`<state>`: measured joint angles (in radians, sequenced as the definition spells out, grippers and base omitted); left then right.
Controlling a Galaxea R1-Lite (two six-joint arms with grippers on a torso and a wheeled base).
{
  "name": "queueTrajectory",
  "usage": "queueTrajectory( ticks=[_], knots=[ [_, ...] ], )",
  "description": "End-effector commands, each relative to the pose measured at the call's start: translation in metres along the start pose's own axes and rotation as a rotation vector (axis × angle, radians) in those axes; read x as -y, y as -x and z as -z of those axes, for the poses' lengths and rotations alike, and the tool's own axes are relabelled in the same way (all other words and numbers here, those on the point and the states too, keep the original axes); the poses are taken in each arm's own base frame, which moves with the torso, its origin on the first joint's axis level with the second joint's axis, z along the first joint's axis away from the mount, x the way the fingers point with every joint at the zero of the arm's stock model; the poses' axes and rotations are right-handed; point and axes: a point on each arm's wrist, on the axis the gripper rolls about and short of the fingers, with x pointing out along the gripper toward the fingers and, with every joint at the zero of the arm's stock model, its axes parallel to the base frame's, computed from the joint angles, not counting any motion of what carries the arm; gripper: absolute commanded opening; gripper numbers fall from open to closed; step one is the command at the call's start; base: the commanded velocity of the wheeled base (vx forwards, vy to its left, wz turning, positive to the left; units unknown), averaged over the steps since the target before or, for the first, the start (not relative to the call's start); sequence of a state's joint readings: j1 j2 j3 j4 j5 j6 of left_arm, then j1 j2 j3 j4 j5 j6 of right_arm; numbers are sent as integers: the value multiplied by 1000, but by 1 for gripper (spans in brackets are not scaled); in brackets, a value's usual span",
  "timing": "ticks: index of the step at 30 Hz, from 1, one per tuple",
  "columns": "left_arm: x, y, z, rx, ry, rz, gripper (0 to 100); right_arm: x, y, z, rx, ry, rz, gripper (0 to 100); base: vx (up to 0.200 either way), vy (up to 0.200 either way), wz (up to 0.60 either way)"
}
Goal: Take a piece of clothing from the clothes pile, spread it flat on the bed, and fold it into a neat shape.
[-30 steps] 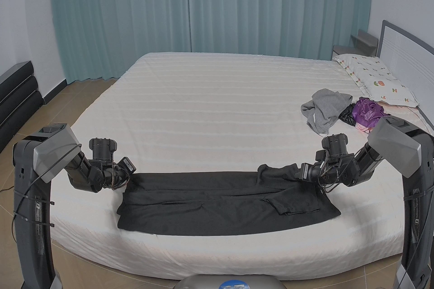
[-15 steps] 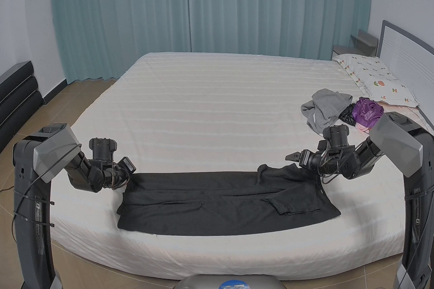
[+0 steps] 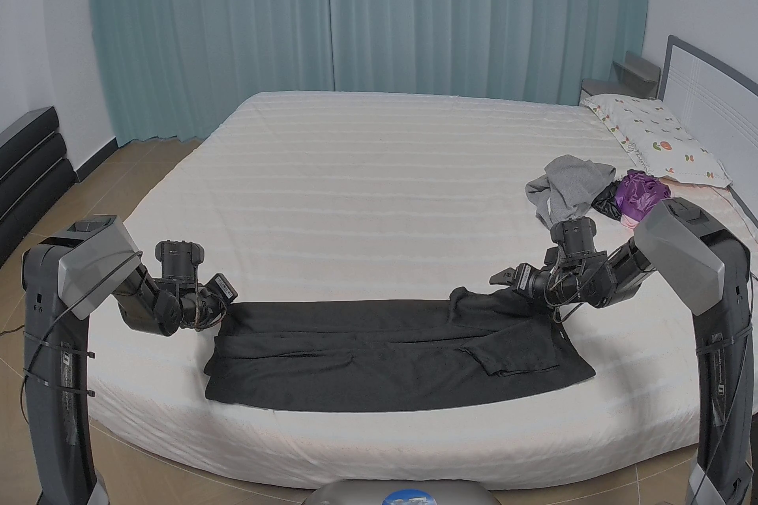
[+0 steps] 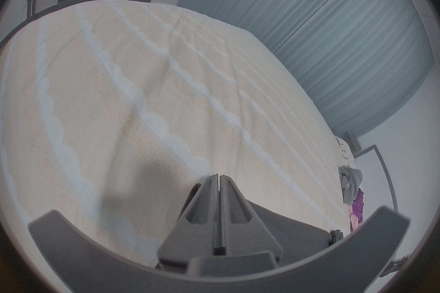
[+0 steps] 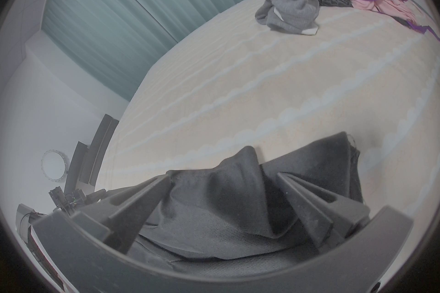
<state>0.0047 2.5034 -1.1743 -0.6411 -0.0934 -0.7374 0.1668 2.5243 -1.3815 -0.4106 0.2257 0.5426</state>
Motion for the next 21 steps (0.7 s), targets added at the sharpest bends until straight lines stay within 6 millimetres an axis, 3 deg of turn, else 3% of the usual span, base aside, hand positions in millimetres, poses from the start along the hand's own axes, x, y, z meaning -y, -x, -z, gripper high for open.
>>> queueTrajectory(
  ticks=[1, 6, 14, 21],
  knots=[
    [0, 0, -1, 1, 1, 0, 0, 0, -6, 3, -14, 2, 3, 0, 0, 0, 0],
    [0, 0, 0, -1, 0, 0, 0, -1, -5, 4, -17, 5, 26, 0, 0, 0, 0],
    [-1, 0, 0, 0, 1, -1, 0, 18, 6, -12, 34, -32, 78, 0, 0, 0, 0],
    [0, 0, -1, 1, 1, 0, 0, 20, 6, -2, 3, -26, 84, 0, 0, 0, 0]
  ],
)
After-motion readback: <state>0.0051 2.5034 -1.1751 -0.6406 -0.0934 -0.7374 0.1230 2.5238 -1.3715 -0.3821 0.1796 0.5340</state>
